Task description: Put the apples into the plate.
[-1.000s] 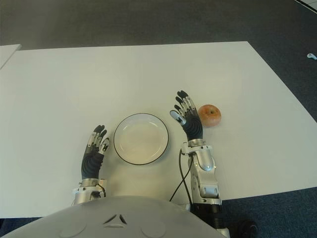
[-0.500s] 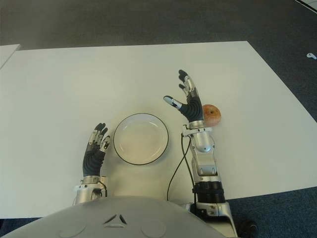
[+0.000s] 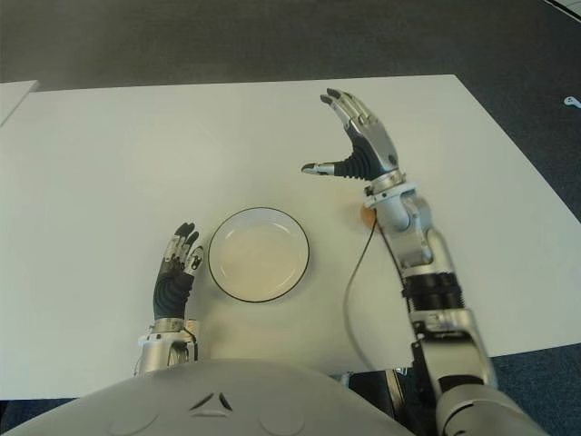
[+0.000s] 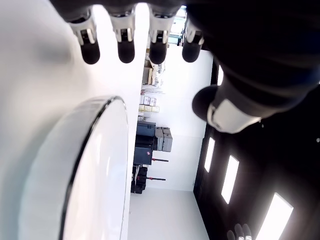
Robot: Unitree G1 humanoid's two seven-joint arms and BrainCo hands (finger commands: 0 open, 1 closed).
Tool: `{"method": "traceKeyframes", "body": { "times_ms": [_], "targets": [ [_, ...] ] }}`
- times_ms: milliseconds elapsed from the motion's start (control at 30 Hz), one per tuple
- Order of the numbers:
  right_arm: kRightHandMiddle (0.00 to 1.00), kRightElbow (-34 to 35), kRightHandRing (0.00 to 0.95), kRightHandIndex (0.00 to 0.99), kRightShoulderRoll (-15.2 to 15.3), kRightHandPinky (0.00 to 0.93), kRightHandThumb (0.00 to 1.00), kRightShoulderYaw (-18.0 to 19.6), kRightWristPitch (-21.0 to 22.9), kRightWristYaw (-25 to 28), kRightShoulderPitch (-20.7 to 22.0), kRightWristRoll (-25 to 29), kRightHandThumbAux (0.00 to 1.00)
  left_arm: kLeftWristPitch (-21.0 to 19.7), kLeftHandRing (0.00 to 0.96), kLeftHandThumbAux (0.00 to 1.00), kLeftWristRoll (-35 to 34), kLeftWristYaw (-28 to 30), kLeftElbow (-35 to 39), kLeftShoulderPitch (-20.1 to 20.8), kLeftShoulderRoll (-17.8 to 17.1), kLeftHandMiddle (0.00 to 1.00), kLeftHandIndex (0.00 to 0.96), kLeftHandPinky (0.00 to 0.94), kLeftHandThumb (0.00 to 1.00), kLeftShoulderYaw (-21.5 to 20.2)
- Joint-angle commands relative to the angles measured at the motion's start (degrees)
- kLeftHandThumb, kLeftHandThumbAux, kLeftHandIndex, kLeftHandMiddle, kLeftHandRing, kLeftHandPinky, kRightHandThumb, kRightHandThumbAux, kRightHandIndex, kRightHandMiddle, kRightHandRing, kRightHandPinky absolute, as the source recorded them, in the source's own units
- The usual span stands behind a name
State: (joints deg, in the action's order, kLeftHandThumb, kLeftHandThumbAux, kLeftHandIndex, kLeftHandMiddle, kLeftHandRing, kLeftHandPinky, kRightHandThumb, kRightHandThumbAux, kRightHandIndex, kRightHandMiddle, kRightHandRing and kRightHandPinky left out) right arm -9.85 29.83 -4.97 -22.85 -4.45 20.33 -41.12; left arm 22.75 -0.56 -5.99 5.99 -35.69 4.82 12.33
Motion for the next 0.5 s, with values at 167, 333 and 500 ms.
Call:
{"method": "traceKeyframes", "body": {
  "times_ms": [167,333,500],
  "targets": [
    [0.0,-15.9,0.0,0.007,9.5,0.0,0.332,-8.5,0.6,-3.6,10.0,-13.7,0.422,-0.6,0.015,0.576,-0.6,-0.5,-0.1,-0.5,2.0,0.032,0.035,0.0,0.214,0.5],
    [0.0,-20.7,0.0,0.001,11.9,0.0,0.306,-11.6,-0.1,-6.2,12.0,-16.0,0.381,0.1,0.011,0.569,-1.1,-0.3,-0.8,-0.6,1.9,0.034,0.045,0.0,0.2,0.1],
    [0.0,-22.3,0.0,0.0,13.9,0.0,0.277,-13.2,-0.3,-6.4,12.0,-15.8,0.335,0.0,0.01,0.558,-1.8,0.2,-1.1,-0.4,1.4,0.032,0.044,0.0,0.205,-0.3]
  ]
}}
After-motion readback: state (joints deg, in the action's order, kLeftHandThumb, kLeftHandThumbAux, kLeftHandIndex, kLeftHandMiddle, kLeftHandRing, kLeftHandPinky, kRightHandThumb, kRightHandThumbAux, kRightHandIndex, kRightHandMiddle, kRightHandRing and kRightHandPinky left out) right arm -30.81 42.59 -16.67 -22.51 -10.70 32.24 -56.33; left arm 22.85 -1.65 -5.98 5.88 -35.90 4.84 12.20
